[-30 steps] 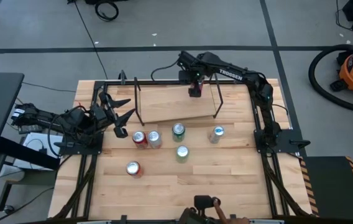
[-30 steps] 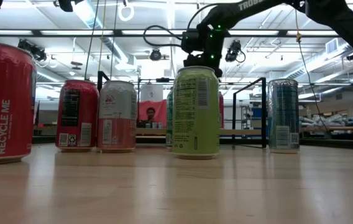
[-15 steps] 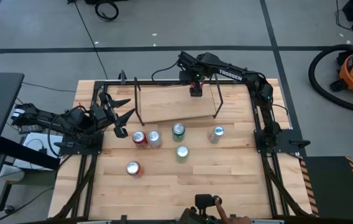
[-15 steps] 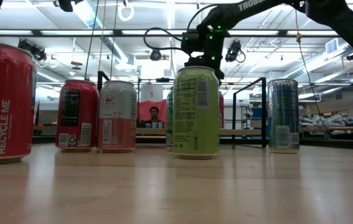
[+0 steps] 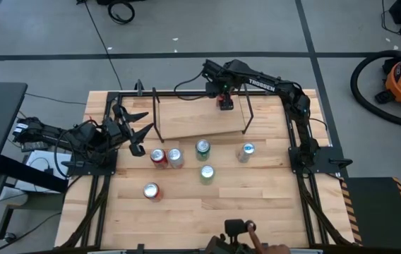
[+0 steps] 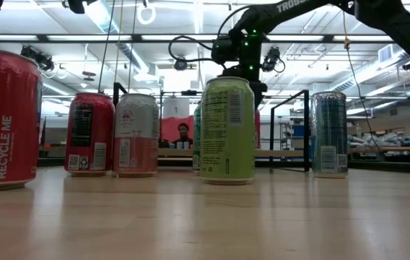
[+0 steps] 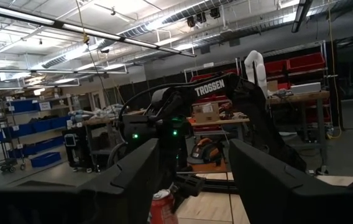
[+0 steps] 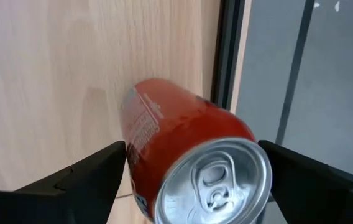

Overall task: Place canned beverage on shelf
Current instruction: Put the right red soda can on the shelf

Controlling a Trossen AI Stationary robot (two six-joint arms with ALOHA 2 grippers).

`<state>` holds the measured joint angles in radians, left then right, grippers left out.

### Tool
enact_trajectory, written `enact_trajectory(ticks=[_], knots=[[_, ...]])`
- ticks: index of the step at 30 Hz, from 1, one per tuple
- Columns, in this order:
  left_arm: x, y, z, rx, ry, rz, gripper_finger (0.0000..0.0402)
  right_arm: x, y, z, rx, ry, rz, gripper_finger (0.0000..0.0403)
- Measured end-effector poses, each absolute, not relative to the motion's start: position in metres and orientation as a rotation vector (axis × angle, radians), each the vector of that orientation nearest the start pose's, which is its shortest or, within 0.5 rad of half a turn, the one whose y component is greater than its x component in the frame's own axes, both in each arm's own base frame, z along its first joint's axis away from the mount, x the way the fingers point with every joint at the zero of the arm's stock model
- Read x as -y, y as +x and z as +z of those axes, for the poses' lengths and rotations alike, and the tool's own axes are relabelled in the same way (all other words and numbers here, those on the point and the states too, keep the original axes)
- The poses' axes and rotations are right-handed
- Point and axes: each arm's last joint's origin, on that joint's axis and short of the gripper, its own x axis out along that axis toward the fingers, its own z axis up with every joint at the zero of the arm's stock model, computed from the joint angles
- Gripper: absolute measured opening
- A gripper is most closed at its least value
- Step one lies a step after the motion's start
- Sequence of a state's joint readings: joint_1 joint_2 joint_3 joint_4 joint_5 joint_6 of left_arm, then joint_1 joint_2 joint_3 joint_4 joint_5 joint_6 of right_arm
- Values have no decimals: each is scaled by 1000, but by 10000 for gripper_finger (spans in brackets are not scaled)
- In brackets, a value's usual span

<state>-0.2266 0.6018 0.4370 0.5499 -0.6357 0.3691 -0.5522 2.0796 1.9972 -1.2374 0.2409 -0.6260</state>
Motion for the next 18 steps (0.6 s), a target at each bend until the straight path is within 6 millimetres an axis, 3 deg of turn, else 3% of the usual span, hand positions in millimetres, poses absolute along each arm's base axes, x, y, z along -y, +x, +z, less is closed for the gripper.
enact_trajectory(ticks=[18], knots=[[14,139,306,272,198,462,205,226,351,280,-1526,-293,-226,368]])
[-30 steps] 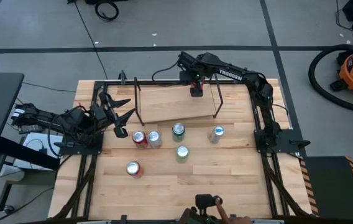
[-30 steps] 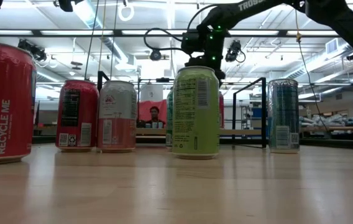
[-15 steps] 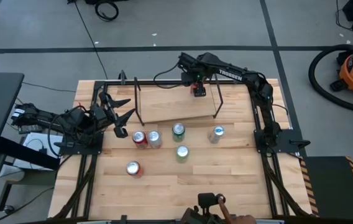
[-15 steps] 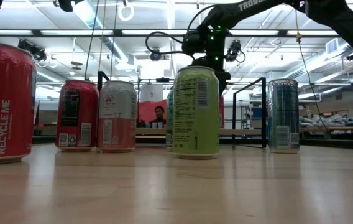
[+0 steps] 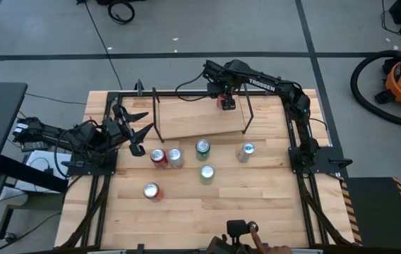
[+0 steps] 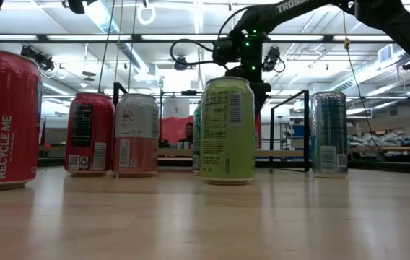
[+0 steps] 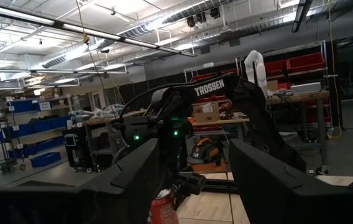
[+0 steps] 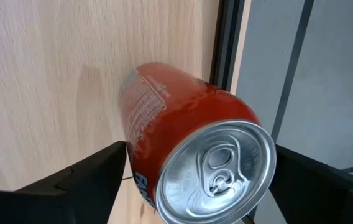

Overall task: Place canned beverage on shelf
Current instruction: Put the right red soda can on the shelf

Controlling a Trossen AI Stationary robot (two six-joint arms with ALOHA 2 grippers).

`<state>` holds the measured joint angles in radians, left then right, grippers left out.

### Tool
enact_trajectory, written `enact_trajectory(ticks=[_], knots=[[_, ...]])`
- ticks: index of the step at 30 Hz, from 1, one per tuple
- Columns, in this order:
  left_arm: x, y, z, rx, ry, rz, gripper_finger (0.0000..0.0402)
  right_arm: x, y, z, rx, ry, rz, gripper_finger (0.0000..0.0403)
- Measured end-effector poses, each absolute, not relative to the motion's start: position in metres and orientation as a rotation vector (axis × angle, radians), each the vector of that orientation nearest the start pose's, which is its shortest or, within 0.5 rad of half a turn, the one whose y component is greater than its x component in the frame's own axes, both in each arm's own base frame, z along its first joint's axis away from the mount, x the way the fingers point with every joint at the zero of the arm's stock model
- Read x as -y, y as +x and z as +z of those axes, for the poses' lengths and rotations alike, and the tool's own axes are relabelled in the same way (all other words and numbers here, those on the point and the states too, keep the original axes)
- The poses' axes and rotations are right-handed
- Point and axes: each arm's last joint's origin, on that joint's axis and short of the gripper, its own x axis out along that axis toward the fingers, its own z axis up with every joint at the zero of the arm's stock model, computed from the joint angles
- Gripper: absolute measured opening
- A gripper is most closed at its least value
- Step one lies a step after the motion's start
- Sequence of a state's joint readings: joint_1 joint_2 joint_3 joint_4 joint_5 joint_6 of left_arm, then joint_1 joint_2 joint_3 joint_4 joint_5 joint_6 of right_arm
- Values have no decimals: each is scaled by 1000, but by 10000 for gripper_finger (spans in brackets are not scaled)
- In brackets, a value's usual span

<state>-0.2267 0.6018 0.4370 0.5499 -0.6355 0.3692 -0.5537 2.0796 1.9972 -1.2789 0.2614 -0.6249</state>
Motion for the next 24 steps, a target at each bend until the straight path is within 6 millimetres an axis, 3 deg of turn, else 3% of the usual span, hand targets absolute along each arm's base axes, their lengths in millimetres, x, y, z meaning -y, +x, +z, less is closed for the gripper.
enact_trajectory(ticks=[17,24], knots=[[14,139,306,272,199,462,205,227,353,281,-1507,-304,-249,361],[14,139,306,272,199,462,205,228,353,281,-1521,-305,-295,391]])
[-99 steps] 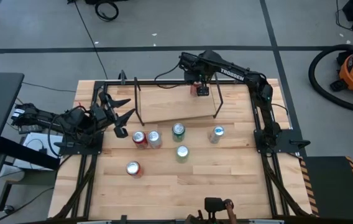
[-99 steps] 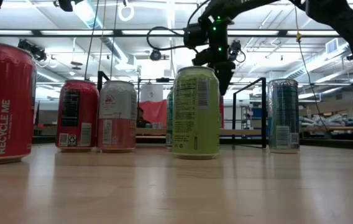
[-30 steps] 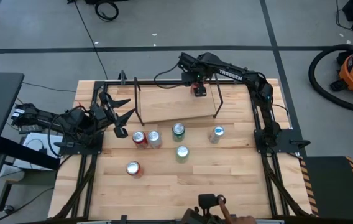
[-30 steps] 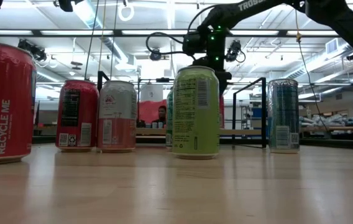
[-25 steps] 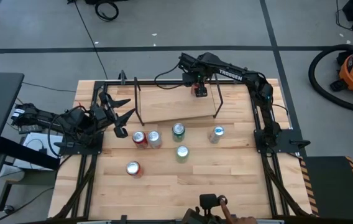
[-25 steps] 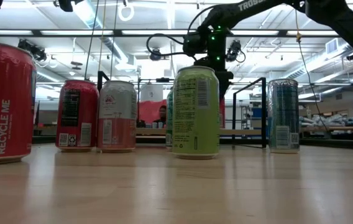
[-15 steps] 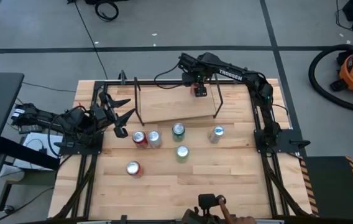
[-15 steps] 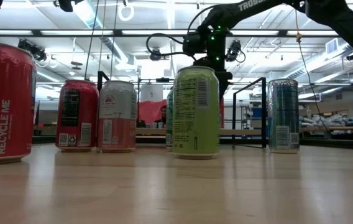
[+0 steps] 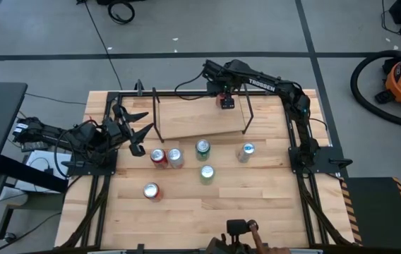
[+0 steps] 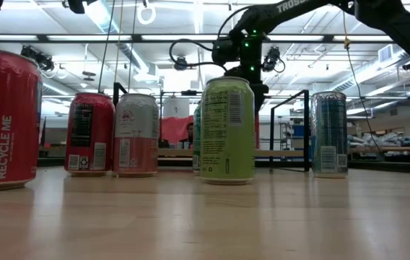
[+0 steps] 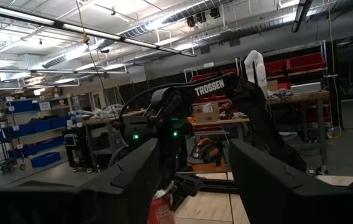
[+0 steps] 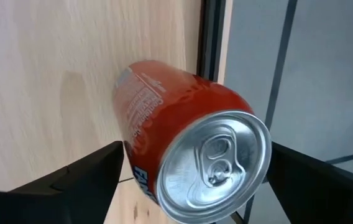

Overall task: Place canned beverage on shelf
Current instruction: Put the right red soda can on the shelf, then put the red soda can on the shelf aligned with the red soda can

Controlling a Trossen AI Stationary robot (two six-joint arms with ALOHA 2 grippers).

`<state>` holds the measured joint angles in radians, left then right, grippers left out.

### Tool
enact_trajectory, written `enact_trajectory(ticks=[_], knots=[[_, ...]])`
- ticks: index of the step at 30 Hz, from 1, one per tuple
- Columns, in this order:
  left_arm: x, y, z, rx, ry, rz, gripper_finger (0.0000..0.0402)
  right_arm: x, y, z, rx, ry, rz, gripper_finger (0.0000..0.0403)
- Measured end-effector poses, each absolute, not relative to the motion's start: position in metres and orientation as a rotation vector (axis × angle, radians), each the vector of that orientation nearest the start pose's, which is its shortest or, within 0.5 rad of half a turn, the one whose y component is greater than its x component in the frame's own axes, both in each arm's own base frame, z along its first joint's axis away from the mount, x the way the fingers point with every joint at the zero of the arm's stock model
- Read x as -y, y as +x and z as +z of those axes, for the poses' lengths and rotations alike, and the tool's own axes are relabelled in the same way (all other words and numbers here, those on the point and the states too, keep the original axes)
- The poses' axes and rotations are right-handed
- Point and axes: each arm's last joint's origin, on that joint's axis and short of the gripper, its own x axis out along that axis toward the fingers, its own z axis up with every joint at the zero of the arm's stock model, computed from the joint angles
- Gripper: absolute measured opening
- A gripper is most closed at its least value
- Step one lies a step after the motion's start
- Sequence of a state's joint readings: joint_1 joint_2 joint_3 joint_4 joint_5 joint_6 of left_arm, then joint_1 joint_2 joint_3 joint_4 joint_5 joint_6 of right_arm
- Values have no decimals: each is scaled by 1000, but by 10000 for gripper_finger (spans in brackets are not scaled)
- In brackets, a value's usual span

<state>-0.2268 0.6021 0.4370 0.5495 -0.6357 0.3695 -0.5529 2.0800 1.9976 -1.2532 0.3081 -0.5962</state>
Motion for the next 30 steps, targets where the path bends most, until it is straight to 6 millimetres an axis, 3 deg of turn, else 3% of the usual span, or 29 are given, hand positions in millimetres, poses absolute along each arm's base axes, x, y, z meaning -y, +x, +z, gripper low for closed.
enact_trajectory(ticks=[8,17,24,30], knots=[[14,139,306,272,199,462,205,217,358,282,-1517,-325,-274,398],[14,139,306,271,199,462,205,200,363,305,-1434,-355,-269,399],[14,139,306,271,199,462,205,187,360,331,-1306,-370,-288,399],[13,139,304,241,196,513,205,162,361,361,-1117,-336,-263,399]])
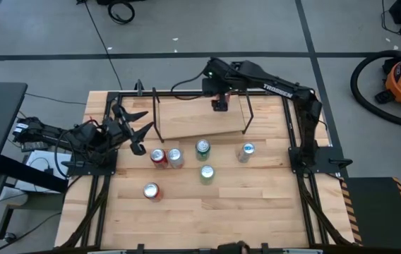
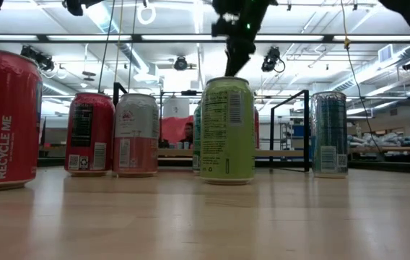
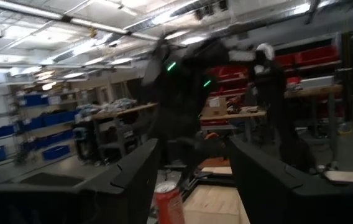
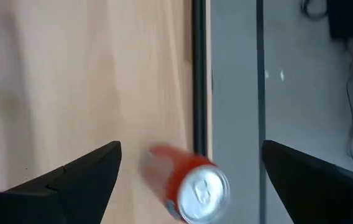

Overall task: Place canned beverage on shelf
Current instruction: Put the red soda can on the shelf aligned with the red soda can

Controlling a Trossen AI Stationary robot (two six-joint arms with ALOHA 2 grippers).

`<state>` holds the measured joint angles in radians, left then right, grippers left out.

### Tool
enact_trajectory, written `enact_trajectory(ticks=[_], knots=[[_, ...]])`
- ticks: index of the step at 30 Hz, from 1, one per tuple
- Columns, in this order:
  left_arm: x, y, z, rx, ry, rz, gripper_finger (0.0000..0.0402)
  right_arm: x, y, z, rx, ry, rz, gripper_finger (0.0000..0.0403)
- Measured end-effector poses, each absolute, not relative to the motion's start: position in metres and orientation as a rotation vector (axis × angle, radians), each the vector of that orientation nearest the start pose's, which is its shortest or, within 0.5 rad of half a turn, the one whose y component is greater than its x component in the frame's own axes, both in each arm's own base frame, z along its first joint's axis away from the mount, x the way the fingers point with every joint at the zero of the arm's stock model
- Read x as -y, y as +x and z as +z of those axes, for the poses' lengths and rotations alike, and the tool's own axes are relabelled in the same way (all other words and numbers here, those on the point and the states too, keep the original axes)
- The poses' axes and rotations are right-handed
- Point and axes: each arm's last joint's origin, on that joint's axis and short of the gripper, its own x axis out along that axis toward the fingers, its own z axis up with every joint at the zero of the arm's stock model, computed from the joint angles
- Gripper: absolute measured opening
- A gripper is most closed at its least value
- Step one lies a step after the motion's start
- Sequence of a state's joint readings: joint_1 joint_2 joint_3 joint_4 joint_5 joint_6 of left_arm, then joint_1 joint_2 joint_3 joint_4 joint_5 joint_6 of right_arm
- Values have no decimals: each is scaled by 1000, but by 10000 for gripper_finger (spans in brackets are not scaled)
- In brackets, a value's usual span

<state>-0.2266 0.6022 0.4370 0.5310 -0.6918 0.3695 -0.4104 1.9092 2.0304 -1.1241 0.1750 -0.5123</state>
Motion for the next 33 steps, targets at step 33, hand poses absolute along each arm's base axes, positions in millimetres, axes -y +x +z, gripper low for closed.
enact_trajectory(ticks=[33], knots=[[14,141,307,87,177,472,205,25,353,317,-865,-385,-64,364]])
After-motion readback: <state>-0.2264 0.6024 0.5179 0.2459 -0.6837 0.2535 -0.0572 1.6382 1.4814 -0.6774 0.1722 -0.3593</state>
